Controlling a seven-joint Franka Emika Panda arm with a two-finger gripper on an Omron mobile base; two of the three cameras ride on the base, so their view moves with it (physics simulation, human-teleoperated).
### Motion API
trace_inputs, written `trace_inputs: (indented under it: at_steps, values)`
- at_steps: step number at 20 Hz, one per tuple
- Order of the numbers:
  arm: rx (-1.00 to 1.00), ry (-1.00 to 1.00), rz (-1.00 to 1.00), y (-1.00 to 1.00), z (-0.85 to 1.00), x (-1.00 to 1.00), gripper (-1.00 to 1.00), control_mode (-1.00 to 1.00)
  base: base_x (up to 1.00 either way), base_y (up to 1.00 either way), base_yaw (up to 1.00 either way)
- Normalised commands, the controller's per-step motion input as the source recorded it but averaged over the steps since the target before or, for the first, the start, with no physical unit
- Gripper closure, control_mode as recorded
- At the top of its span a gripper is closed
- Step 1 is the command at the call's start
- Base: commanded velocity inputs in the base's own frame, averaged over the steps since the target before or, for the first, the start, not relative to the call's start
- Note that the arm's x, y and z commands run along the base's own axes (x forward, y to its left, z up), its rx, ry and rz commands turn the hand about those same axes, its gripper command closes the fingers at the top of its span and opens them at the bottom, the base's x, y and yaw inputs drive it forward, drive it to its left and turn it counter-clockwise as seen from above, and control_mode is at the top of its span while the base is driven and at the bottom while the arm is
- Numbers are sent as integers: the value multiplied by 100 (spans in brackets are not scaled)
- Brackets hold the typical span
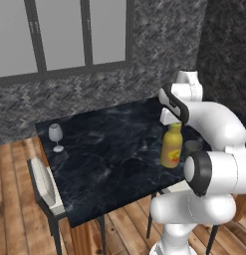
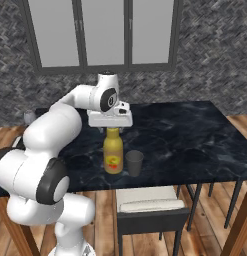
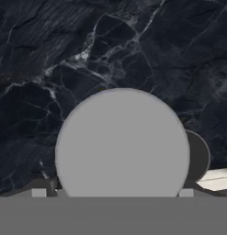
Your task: There is a wine glass and glass cup on the dining counter. Place the wine bottle next to the wine glass and the juice bottle next to the glass cup.
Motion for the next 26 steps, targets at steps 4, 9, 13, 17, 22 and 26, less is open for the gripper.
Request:
trace_inputs:
  at_steps: [4,9,13,17,22,26]
  values:
    - [0,0,0,0,1,-1,-100,-100,0,0,0]
    - [0,-6,0,0,16,-2,-100,-100,0,0,0]
    - [0,-9,0,3,26,-22,-100,-100,0,0,0]
    - [0,-7,-1,9,19,-38,-100,-100,0,0,0]
    - [0,-4,-8,18,3,-51,-100,-100,0,0,0]
    - [0,-6,-19,32,-1,-44,-100,-100,0,0,0]
